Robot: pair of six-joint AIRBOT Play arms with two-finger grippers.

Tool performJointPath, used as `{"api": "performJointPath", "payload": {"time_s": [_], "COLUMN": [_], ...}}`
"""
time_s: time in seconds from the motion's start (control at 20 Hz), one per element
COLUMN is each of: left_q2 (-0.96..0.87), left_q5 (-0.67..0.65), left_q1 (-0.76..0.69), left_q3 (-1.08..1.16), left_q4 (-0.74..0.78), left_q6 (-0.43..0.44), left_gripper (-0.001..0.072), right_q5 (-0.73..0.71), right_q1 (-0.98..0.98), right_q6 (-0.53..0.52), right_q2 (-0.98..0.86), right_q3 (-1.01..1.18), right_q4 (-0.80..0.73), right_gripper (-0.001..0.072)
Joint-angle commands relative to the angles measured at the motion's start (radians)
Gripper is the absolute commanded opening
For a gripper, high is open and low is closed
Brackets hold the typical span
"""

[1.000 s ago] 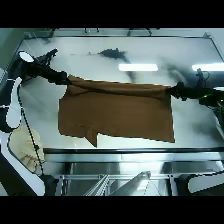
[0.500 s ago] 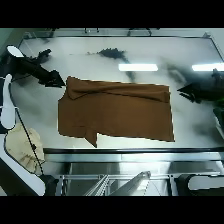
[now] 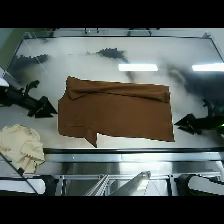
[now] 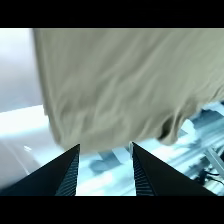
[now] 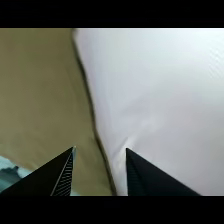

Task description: Fold the shirts.

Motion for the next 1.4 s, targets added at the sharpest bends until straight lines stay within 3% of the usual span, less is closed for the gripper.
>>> {"api": "performJointPath", "payload": {"time_s": [0.0, 0.3, 0.35, 0.6, 0.65, 0.7, 0.95, 1.35], "left_q2": [0.124, 0.151, 0.128, 0.004, -0.011, -0.019, 0.058, 0.268], "left_q5": [0.079, 0.194, 0.208, 0.254, 0.242, 0.219, 0.142, 0.122], "left_q1": [0.08, 0.061, 0.033, -0.145, -0.175, -0.188, -0.148, 0.054], "left_q3": [-0.243, -0.398, -0.402, -0.326, -0.293, -0.259, -0.155, -0.307], "left_q4": [0.002, -0.001, -0.001, -0.008, 0.003, 0.009, 0.055, 0.038], "left_q6": [0.027, 0.045, 0.045, 0.045, 0.044, 0.045, 0.025, 0.071], "left_gripper": [0.0342, 0.0342, 0.0342, 0.0335, 0.0219, 0.0013, 0.0019, 0.0034], "right_q5": [-0.108, -0.173, -0.172, -0.143, -0.128, -0.114, -0.007, 0.091], "right_q1": [0.042, 0.211, 0.223, 0.226, 0.225, 0.22, 0.095, -0.058], "right_q6": [0.003, -0.043, -0.057, -0.056, -0.056, -0.055, 0.017, 0.056], "right_q2": [0.002, -0.019, -0.019, -0.019, -0.017, -0.014, -0.001, 0.122], "right_q3": [-0.132, -0.129, -0.126, -0.126, -0.126, -0.124, -0.104, -0.103], "right_q4": [-0.014, 0.151, 0.177, 0.19, 0.186, 0.169, 0.08, 0.095], "right_gripper": [0.0368, 0.035, 0.0226, 0.0182, 0.0047, 0.0028, 0.0028, 0.0028]}}
